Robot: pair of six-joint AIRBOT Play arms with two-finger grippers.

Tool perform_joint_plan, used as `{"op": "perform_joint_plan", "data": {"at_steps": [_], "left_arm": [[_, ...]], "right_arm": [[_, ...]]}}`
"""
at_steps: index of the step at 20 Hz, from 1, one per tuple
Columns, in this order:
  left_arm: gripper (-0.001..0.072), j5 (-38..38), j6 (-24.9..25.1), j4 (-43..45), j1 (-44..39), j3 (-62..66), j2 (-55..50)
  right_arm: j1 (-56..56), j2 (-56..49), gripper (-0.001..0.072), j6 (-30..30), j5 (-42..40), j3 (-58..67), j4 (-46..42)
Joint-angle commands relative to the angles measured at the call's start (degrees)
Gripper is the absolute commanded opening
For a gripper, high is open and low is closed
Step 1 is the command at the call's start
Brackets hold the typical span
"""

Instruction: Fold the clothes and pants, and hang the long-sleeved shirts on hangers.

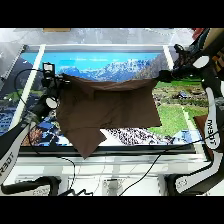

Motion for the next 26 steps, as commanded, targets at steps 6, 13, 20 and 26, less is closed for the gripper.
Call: {"op": "perform_joint_plan", "data": {"at_steps": [6, 13, 20, 26], "left_arm": [[0.0009, 3.5, 0.0, 0.3, -4.1, 13.1, -9.9], [0.0011, 3.6, 0.0, 0.3, -5.7, 21.4, -14.5], [0.0695, -3.6, 1.0, -13.6, -5.0, 21.4, -14.3], [0.0211, -59.0, 0.1, 3.7, 5.6, 21.4, -5.1]], "right_arm": [[1.7, -1.4, 0.0011, 7.1, -15.3, -0.7, -4.2], [-0.4, -1.1, 0.0011, 15.4, -19.9, -0.7, -7.4], [-0.7, -0.7, 0.0546, 15.5, -17.5, -0.2, -8.0], [-5.8, 2.9, 0.0540, 15.5, -6.8, 2.7, -17.6]]}}
